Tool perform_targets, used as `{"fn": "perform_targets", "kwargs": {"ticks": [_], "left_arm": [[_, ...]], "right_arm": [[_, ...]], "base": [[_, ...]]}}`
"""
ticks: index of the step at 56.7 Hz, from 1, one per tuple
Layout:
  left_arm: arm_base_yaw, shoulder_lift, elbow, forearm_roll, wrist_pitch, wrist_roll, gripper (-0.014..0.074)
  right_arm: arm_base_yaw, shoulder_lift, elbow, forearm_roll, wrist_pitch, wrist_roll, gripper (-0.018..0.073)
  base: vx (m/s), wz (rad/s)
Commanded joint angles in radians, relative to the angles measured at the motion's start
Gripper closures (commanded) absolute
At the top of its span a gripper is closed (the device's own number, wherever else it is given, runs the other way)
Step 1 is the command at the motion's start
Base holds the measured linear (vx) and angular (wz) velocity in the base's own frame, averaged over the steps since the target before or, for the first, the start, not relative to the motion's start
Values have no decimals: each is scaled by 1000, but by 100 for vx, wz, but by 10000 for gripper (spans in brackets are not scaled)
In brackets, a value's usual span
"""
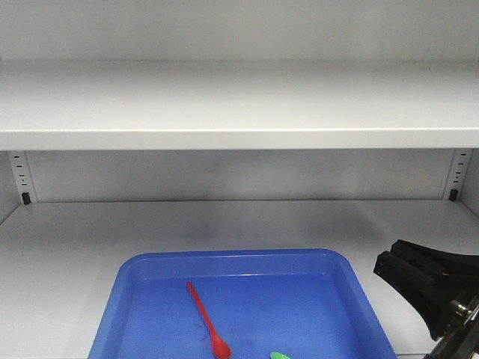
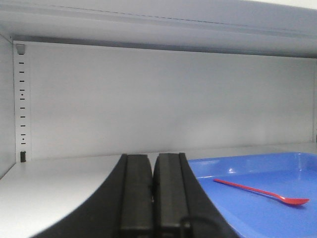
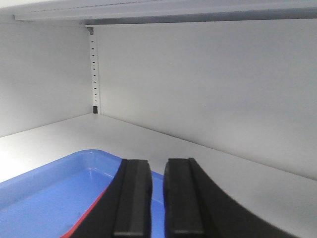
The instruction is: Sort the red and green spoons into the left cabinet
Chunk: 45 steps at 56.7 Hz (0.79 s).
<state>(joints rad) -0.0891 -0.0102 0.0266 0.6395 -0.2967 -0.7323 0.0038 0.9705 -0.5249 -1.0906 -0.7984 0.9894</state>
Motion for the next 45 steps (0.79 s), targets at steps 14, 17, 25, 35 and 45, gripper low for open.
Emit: {"fn": "perform_targets", "kwargs": {"ticks": [14,17,25,35,45], "left_arm": [[0,-19,-3,-23,-53,-5,601],[0,-19,-3,-23,-53,-5,601],[0,-19,-3,-23,-53,-5,600],[0,-19,-3,-23,-53,-5,600],[0,-19,-3,-23,-53,-5,600]], "right_arm": [[-1,-15,-31,51,-41,-3,372],[-1,-15,-31,51,-41,-3,372],[-3,-15,-31,47,-29,-3,372],[-3,-15,-27,61,6,-5,405],[-3,-89,-15,146,142,-10,512]], "base": [[0,0],[0,0],[0,0],[0,0],[0,0]]}}
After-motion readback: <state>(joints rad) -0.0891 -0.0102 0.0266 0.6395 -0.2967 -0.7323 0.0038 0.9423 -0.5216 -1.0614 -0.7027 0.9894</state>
